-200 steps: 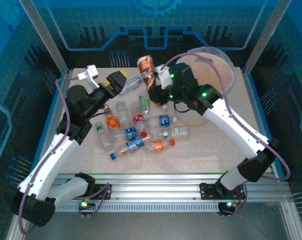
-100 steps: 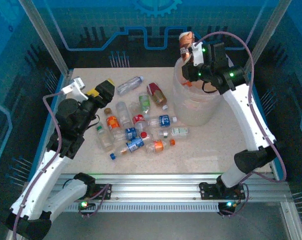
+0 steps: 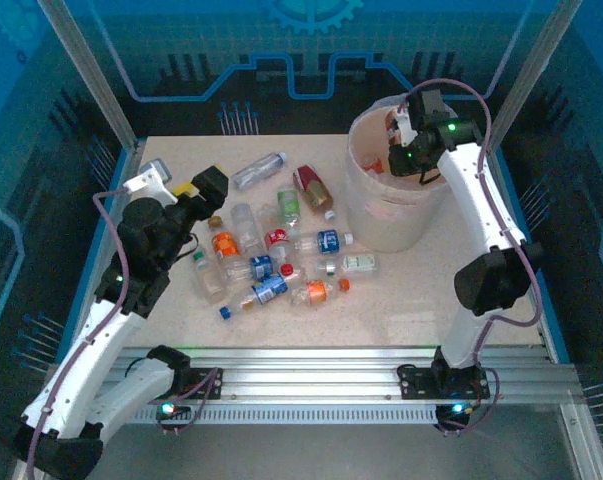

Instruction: Put the plastic bottles in the bin

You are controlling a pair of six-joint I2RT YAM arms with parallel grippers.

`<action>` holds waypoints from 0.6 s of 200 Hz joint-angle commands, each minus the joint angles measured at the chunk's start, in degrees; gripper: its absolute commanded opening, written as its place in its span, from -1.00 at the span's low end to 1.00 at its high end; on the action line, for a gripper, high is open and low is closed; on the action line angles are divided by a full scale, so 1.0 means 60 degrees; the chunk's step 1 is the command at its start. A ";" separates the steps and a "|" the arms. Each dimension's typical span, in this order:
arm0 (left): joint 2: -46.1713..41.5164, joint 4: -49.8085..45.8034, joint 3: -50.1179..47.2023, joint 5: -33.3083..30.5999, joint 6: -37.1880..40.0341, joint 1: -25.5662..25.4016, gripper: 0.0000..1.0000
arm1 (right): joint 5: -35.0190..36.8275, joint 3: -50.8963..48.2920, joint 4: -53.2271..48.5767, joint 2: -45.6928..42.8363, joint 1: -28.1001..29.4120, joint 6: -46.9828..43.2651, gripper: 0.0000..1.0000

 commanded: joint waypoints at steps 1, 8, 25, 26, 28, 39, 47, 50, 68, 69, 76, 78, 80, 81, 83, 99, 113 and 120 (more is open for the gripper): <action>-0.0098 -0.0018 -0.0119 -0.0211 0.0189 0.0092 0.98 | 0.0259 0.0261 -0.0655 0.0479 -0.0233 -0.0250 -1.00; -0.0092 -0.0048 -0.0134 -0.0211 0.0186 0.0107 0.98 | 0.0296 0.0278 -0.0691 0.0620 -0.0252 -0.0293 -1.00; -0.0085 -0.0070 -0.0184 -0.0237 0.0170 0.0135 0.98 | 0.0367 0.0350 -0.0710 0.1002 -0.0266 -0.0379 -1.00; -0.0085 -0.0077 -0.0192 -0.0232 0.0170 0.0147 0.98 | 0.0368 0.0352 -0.0701 0.1028 -0.0267 -0.0378 -1.00; -0.0085 -0.0071 -0.0198 -0.0234 0.0157 0.0150 0.98 | 0.0384 0.0374 -0.0706 0.1065 -0.0270 -0.0377 -1.00; -0.0084 -0.0089 -0.0227 -0.0224 0.0119 0.0201 0.98 | 0.0427 0.0492 -0.0721 0.1356 -0.0288 -0.0409 -1.00; -0.0083 -0.0116 -0.0243 -0.0193 0.0100 0.0249 0.98 | 0.0449 0.0589 -0.0746 0.1546 -0.0300 -0.0420 -1.00; -0.0072 -0.0134 -0.0244 -0.0189 0.0087 0.0264 0.98 | 0.0458 0.0619 -0.0747 0.1624 -0.0309 -0.0413 -1.00; -0.0083 -0.0186 -0.0273 -0.0156 0.0042 0.0354 0.98 | 0.0482 0.0850 -0.0816 0.2095 -0.0325 -0.0453 -1.00; -0.0084 -0.0186 -0.0273 -0.0154 0.0038 0.0362 0.98 | 0.0492 0.0865 -0.0828 0.2116 -0.0325 -0.0451 -1.00; -0.0082 -0.0221 -0.0287 -0.0140 0.0035 0.0399 0.98 | 0.0562 0.0969 -0.0894 0.2316 -0.0339 -0.0450 -1.00; -0.0080 -0.0221 -0.0288 -0.0138 0.0024 0.0407 0.98 | 0.0578 0.0998 -0.0926 0.2380 -0.0351 -0.0457 -1.00; -0.0080 -0.0236 -0.0288 -0.0138 0.0017 0.0416 0.98 | 0.0597 0.1027 -0.0946 0.2433 -0.0346 -0.0459 -1.00; -0.0082 -0.0240 -0.0280 -0.0138 0.0019 0.0423 0.98 | 0.0608 0.1041 -0.0951 0.2454 -0.0343 -0.0454 -1.00; -0.0088 -0.0244 -0.0297 -0.0127 0.0009 0.0428 0.98 | 0.0623 0.1063 -0.0966 0.2506 -0.0337 -0.0454 -1.00; -0.0086 -0.0261 -0.0317 -0.0116 -0.0016 0.0488 0.98 | 0.0692 0.1155 -0.1015 0.2829 -0.0359 -0.0471 -1.00; -0.0085 -0.0285 -0.0346 -0.0119 -0.0035 0.0538 0.98 | 0.0720 0.1185 -0.1044 0.3060 -0.0381 -0.0479 -0.96; -0.0088 -0.0288 -0.0371 -0.0123 -0.0035 0.0559 0.98 | 0.0712 0.1186 -0.1044 0.3153 -0.0384 -0.0488 -0.93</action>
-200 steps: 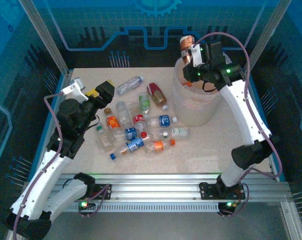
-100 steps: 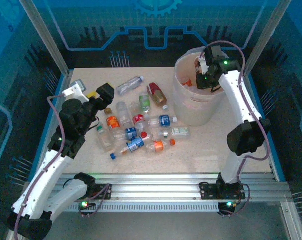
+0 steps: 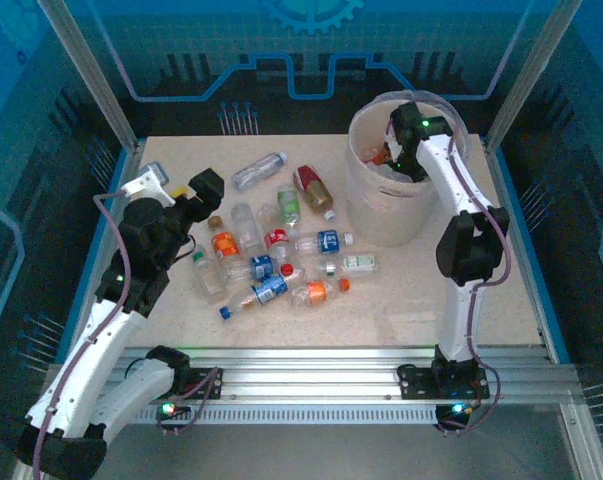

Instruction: Put the plastic bottles in the bin

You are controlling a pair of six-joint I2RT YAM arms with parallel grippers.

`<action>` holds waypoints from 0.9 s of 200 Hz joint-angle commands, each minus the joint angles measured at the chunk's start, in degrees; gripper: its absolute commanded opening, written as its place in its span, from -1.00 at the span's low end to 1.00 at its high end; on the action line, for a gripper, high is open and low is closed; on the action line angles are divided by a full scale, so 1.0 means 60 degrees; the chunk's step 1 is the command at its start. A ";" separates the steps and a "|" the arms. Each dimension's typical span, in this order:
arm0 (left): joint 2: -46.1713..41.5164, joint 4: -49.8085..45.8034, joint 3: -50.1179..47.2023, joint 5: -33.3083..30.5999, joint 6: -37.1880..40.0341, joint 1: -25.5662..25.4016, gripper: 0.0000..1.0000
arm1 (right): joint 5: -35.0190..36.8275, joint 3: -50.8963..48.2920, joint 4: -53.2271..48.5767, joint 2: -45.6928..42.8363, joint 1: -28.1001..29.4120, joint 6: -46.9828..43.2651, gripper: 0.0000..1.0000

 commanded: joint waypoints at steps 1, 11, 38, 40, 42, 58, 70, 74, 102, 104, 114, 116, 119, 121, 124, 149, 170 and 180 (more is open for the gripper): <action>-0.0090 -0.0063 -0.0151 -0.0087 -0.0033 0.0152 0.98 | 0.0192 0.0327 -0.0232 0.0415 -0.0172 -0.0137 -0.93; -0.0082 -0.0067 -0.0182 -0.0090 -0.0042 0.0167 0.98 | 0.0174 0.0313 -0.0258 0.0546 -0.0163 -0.0141 -0.90; -0.0067 -0.0136 -0.0227 -0.0131 -0.0094 0.0277 0.98 | 0.0096 0.0241 -0.0377 0.0799 -0.0168 -0.0137 -0.71; -0.0067 -0.0135 -0.0219 -0.0131 -0.0088 0.0285 0.98 | 0.0087 0.0227 -0.0375 0.0806 -0.0168 -0.0134 -0.69; -0.0074 -0.0145 -0.0223 -0.0142 -0.0086 0.0290 0.98 | 0.0081 0.0213 -0.0378 0.0808 -0.0171 -0.0140 -0.68; -0.0067 -0.0263 -0.0238 -0.0195 -0.0071 0.0329 0.98 | -0.0093 0.0055 -0.0379 0.0767 -0.0172 -0.0162 -0.53; -0.0075 -0.0366 -0.0240 -0.0266 -0.0045 0.0350 0.98 | -0.0248 -0.0075 -0.0377 0.0693 -0.0158 -0.0191 -0.44; -0.0075 -0.0405 -0.0236 -0.0297 -0.0040 0.0362 0.98 | -0.0288 -0.0121 -0.0367 0.0665 -0.0150 -0.0229 -0.40; -0.0074 -0.0526 -0.0298 -0.0350 -0.0042 0.0409 0.98 | -0.0566 -0.0489 -0.0393 0.0416 -0.0001 -0.0380 -0.23; -0.0068 -0.0525 -0.0296 -0.0343 -0.0057 0.0420 0.98 | -0.0602 -0.0515 -0.0401 0.0388 0.0002 -0.0396 -0.22; -0.0066 -0.0525 -0.0312 -0.0343 -0.0082 0.0438 0.98 | -0.0726 -0.0675 -0.0414 0.0279 0.0064 -0.0437 -0.16; -0.0077 -0.0525 -0.0325 -0.0348 -0.0074 0.0439 0.98 | -0.0756 -0.0708 -0.0421 0.0258 0.0074 -0.0440 -0.15; -0.0072 -0.0534 -0.0319 -0.0350 -0.0079 0.0450 0.98 | -0.0767 -0.0762 -0.0423 0.0212 0.0089 -0.0464 -0.13; -0.0079 -0.0520 -0.0323 -0.0350 -0.0073 0.0453 0.98 | -0.0777 -0.0803 -0.0423 0.0190 0.0102 -0.0476 -0.12; -0.0072 -0.0513 -0.0325 -0.0352 -0.0073 0.0453 0.98 | -0.0806 -0.0858 -0.0421 0.0145 0.0118 -0.0483 -0.11; -0.0058 -0.0497 -0.0332 -0.0376 -0.0098 0.0497 0.98 | -0.0939 -0.1249 -0.0396 -0.0160 0.0241 -0.0499 -0.04; -0.0057 -0.0471 -0.0365 -0.0390 -0.0109 0.0538 0.98 | -0.1063 -0.1497 -0.0408 -0.0368 0.0346 -0.0550 0.01; -0.0038 -0.0468 -0.0381 -0.0393 -0.0127 0.0560 0.98 | -0.1064 -0.1586 -0.0419 -0.0433 0.0391 -0.0550 0.04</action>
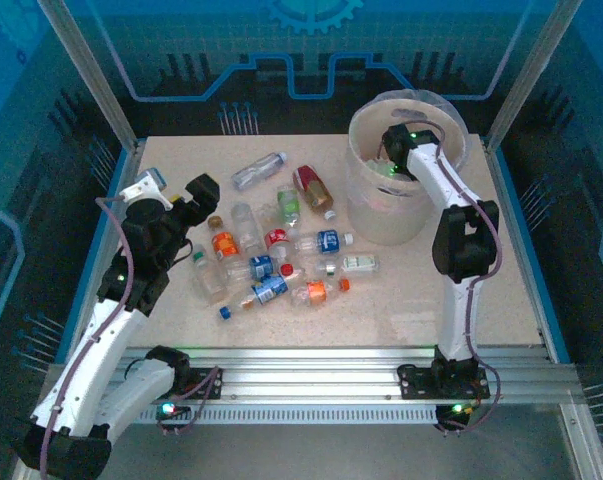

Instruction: Put the plastic bottles in the bin

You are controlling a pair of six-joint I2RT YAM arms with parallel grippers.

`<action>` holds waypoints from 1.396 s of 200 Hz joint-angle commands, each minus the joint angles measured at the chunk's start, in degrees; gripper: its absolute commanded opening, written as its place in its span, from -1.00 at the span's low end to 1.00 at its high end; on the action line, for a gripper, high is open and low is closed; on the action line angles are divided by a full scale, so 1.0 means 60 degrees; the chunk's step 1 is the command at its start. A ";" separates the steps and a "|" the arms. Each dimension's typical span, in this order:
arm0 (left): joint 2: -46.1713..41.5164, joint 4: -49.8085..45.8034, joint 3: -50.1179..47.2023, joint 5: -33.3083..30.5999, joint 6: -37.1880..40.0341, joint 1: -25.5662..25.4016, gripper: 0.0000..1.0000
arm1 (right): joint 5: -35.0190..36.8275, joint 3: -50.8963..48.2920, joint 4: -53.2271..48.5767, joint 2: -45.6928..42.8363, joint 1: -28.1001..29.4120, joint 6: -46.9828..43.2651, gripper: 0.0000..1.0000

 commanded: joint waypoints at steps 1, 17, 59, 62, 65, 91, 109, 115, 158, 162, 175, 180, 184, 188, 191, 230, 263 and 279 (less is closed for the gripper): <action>-0.0041 -0.0005 -0.0089 -0.0212 -0.0103 0.0128 0.98 | -0.0393 -0.0223 -0.0243 -0.0581 0.0238 -0.0150 0.04; -0.0034 -0.0002 -0.0132 -0.0211 -0.0133 0.0143 0.98 | -0.0371 -0.0354 -0.0317 -0.0651 0.0336 -0.0160 0.10; -0.0025 0.0033 -0.0195 -0.0215 -0.0178 0.0177 0.98 | -0.0613 -0.0881 -0.0210 -0.0984 0.0543 -0.0183 0.18; -0.0021 0.0037 -0.0193 -0.0211 -0.0192 0.0185 0.98 | -0.0645 -0.0902 -0.0201 -0.1003 0.0543 -0.0180 0.18; -0.0005 0.0043 -0.0191 -0.0210 -0.0196 0.0184 0.98 | -0.0680 -0.0924 -0.0188 -0.1020 0.0554 -0.0176 0.17; -0.0008 0.0045 -0.0210 -0.0196 -0.0199 0.0207 0.98 | -0.0694 -0.0968 -0.0221 -0.1037 0.0554 -0.0163 0.18; 0.0003 0.0044 -0.0224 -0.0210 -0.0209 0.0222 0.98 | -0.0590 -0.0917 -0.0221 -0.0982 0.0548 -0.0148 0.25; 0.0003 0.0047 -0.0232 -0.0211 -0.0193 0.0229 0.98 | -0.0516 -0.0861 -0.0221 -0.0965 0.0532 -0.0140 0.26; -0.0015 -0.0162 -0.0250 -0.0205 -0.0127 0.0294 0.98 | 0.0153 0.0443 -0.0437 -0.0653 0.0335 0.0125 0.49; -0.0011 -0.0203 -0.0256 -0.0222 -0.0106 0.0295 0.98 | 0.0180 0.0583 -0.0450 -0.0636 0.0313 0.0147 0.55; -0.0030 -0.0369 -0.0268 -0.0263 -0.0079 0.0309 0.98 | 0.0261 0.0991 -0.0440 -0.0627 0.0282 0.0234 0.71; -0.0042 -0.0439 -0.0279 -0.0276 -0.0064 0.0309 0.98 | 0.0302 0.1131 -0.0428 -0.0635 0.0287 0.0251 0.77; -0.0054 -0.0495 -0.0283 -0.0290 -0.0062 0.0322 0.98 | 0.0327 0.1233 -0.0405 -0.0640 0.0280 0.0262 0.88; -0.0066 -0.0540 -0.0283 -0.0307 -0.0061 0.0325 0.98 | 0.0364 0.1347 -0.0401 -0.0659 0.0287 0.0289 0.99; -0.0082 -0.0575 -0.0296 -0.0317 -0.0057 0.0324 0.98 | 0.0363 0.1428 -0.0408 -0.0664 0.0285 0.0289 1.00; -0.0200 -0.1114 -0.0312 -0.0410 0.0082 0.0367 0.98 | 0.0650 0.2402 -0.0467 -0.0992 0.0325 0.0379 0.99; -0.0275 -0.2017 -0.0339 -0.0359 0.0379 0.0381 0.98 | 0.1151 0.2571 -0.0155 -0.1864 0.0368 0.0669 0.99; -0.0299 -0.2547 -0.0381 -0.0269 0.0566 0.0382 0.98 | 0.1125 0.2394 0.0171 -0.2463 0.0383 0.0786 0.99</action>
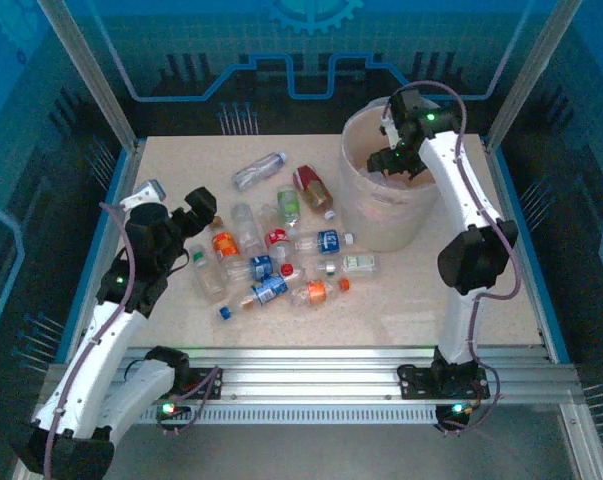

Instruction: Put the plastic bottles in the bin

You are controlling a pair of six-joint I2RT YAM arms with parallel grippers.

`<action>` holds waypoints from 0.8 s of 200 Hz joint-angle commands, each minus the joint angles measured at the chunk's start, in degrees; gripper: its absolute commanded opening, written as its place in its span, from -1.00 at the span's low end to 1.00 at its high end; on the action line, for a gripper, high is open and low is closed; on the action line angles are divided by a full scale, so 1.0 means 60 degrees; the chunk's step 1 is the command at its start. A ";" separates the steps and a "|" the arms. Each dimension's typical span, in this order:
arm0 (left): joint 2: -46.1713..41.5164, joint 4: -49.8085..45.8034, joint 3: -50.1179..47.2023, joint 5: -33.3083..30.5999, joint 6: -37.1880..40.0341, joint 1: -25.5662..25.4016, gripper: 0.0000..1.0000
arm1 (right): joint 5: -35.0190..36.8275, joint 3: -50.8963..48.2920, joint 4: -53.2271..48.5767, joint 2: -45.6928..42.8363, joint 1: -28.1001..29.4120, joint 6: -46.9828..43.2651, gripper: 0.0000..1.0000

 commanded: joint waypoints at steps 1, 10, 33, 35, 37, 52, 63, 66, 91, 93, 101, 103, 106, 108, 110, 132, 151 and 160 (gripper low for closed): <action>-0.0163 -0.1067 -0.0186 -0.0073 0.0469 0.0087 0.98 | 0.0290 0.0153 0.0347 -0.1229 0.0033 0.0345 0.99; -0.0199 -0.1333 -0.0294 -0.0038 0.0531 0.0087 0.98 | 0.0255 -0.0048 0.0541 -0.1603 0.0060 0.0451 0.99; -0.0428 -0.1929 -0.0828 -0.0008 0.0343 0.0091 0.98 | 0.0091 -0.0822 0.1069 -0.2583 0.0133 0.0709 0.99; -0.0435 -0.1987 -0.0893 0.0007 0.0313 0.0088 0.98 | 0.0087 -0.0918 0.1124 -0.2651 0.0134 0.0725 0.99; -0.0448 -0.2031 -0.0938 0.0003 0.0279 0.0088 0.98 | 0.0057 -0.0986 0.1174 -0.2753 0.0145 0.0747 0.99; -0.0463 -0.2348 -0.1321 0.0064 0.0044 0.0088 0.98 | -0.0008 -0.1612 0.1510 -0.3355 0.0207 0.0962 0.99; -0.0378 -0.2421 -0.1598 0.0186 -0.0059 0.0098 0.98 | -0.0016 -0.2056 0.1772 -0.3788 0.0265 0.1156 0.99; -0.0355 -0.2421 -0.1679 0.0234 -0.0081 0.0102 0.98 | -0.0020 -0.2163 0.1855 -0.3913 0.0288 0.1207 0.99; -0.0041 -0.2284 -0.2276 0.0490 -0.0177 0.0100 0.98 | -0.0013 -0.3130 0.2348 -0.4748 0.0365 0.1648 0.99; -0.0023 -0.2266 -0.2316 0.0501 -0.0191 0.0102 0.98 | 0.0006 -0.3206 0.2373 -0.4804 0.0360 0.1678 0.99; 0.0073 -0.2205 -0.2478 0.0469 -0.0237 0.0118 0.98 | 0.0084 -0.3462 0.2459 -0.5022 0.0382 0.1793 0.99; 0.0101 -0.2195 -0.2521 0.0463 -0.0239 0.0117 0.98 | 0.0100 -0.3512 0.2489 -0.5067 0.0379 0.1824 0.99; 0.0134 -0.2177 -0.2558 0.0450 -0.0239 0.0117 0.98 | 0.0116 -0.3629 0.2525 -0.5125 0.0377 0.1860 0.99; 0.0163 -0.2166 -0.2592 0.0440 -0.0258 0.0117 0.98 | 0.0130 -0.3697 0.2546 -0.5169 0.0382 0.1881 0.99; 0.0193 -0.2160 -0.2619 0.0415 -0.0259 0.0128 0.98 | 0.0134 -0.3739 0.2569 -0.5217 0.0383 0.1908 1.00; 0.0501 -0.2017 -0.2821 0.0358 -0.0214 0.0188 0.98 | 0.0281 -0.4227 0.2709 -0.5607 0.0389 0.2172 1.00; 0.0829 -0.1933 -0.2890 0.0319 -0.0083 0.0295 0.98 | 0.0298 -0.4441 0.2622 -0.5693 0.0389 0.2348 0.99; 0.1005 -0.1898 -0.2914 0.0314 -0.0043 0.0370 0.98 | 0.0297 -0.4497 0.2562 -0.5701 0.0403 0.2414 0.99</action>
